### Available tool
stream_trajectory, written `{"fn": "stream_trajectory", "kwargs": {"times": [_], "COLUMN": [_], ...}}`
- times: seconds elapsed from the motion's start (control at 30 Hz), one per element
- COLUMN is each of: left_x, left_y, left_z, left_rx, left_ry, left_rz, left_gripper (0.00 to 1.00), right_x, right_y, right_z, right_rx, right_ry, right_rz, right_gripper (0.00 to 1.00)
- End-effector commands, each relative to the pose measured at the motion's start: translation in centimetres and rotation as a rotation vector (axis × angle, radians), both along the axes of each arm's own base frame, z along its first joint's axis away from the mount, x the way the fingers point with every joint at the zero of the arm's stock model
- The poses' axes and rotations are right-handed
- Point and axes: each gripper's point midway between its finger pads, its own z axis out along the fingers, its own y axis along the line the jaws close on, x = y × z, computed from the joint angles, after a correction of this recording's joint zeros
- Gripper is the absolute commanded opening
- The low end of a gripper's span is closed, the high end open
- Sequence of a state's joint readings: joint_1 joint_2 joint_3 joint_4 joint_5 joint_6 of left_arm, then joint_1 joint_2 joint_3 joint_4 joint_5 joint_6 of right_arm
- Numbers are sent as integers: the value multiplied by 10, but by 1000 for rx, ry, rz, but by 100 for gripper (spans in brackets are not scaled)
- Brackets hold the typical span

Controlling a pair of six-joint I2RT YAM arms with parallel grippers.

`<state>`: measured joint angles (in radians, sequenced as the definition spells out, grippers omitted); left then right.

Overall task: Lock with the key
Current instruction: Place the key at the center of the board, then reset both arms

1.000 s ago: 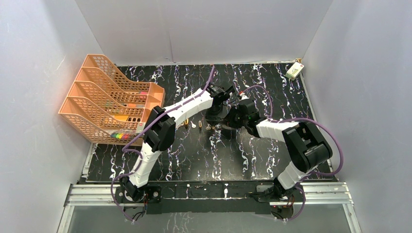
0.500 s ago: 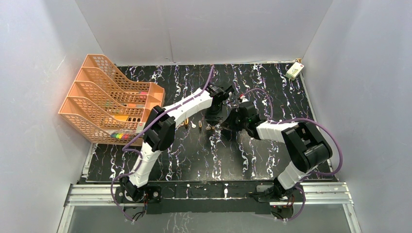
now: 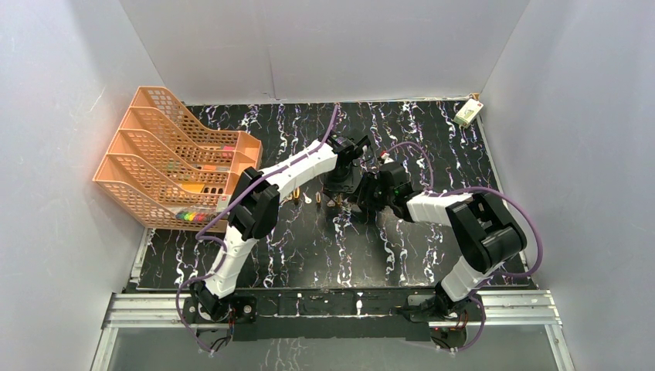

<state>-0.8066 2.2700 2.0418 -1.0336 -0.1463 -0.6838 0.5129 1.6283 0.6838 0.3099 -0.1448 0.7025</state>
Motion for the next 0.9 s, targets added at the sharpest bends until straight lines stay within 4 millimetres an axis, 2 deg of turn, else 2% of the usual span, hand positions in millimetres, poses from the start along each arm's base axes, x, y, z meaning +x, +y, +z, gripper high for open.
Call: {"fn": "stream_trajectory", "kwargs": {"times": [0.0,0.13,0.2,0.27,0.3,0.33,0.4,0.47,0.53,0.57,0.6,0.63,0.67,0.73,0.77,0.87], "left_x": [9,25,37,50,56,61,71,76,84,91,90,93,86,72,66,56], "left_y": [2,3,8,16,21,25,34,45,77,107,130,151,183,220,226,249], "left_z": [26,53,70,87,95,105,119,141,169,177,200,204,227,241,249,255], "left_rx": [-21,-59,-84,-104,-112,-122,-135,-176,-227,-268,-308,-304,-281,-245,-245,-245], "left_ry": [-47,-116,-157,-206,-233,-263,-330,-396,-527,-614,-708,-767,-885,-1008,-1051,-1117], "left_rz": [4,3,8,16,14,4,-35,-63,-60,-27,-3,14,43,30,17,15], "left_gripper": [38,41,43,51,56,60,68,72,75,91,98,98,98,98,98,98], "right_x": [9,15,18,23,24,26,27,28,29,29,29,28,28,32,33,34], "right_y": [4,-7,-16,-27,-32,-35,-42,-48,-59,-65,-67,-68,-74,-88,-92,-103], "right_z": [12,27,38,52,60,69,88,109,126,130,135,141,150,164,170,191], "right_rx": [-13,-59,-88,-128,-141,-150,-169,-175,-249,-289,-298,-305,-323,-388,-404,-445], "right_ry": [-33,-73,-100,-139,-158,-187,-250,-324,-355,-331,-326,-329,-347,-399,-419,-493], "right_rz": [5,-36,-67,-112,-123,-128,-127,-132,-126,-130,-132,-133,-141,-160,-168,-185], "right_gripper": [55,60,66,77,93,98,99,99,99,99,99,99,99,99,99,99]}}
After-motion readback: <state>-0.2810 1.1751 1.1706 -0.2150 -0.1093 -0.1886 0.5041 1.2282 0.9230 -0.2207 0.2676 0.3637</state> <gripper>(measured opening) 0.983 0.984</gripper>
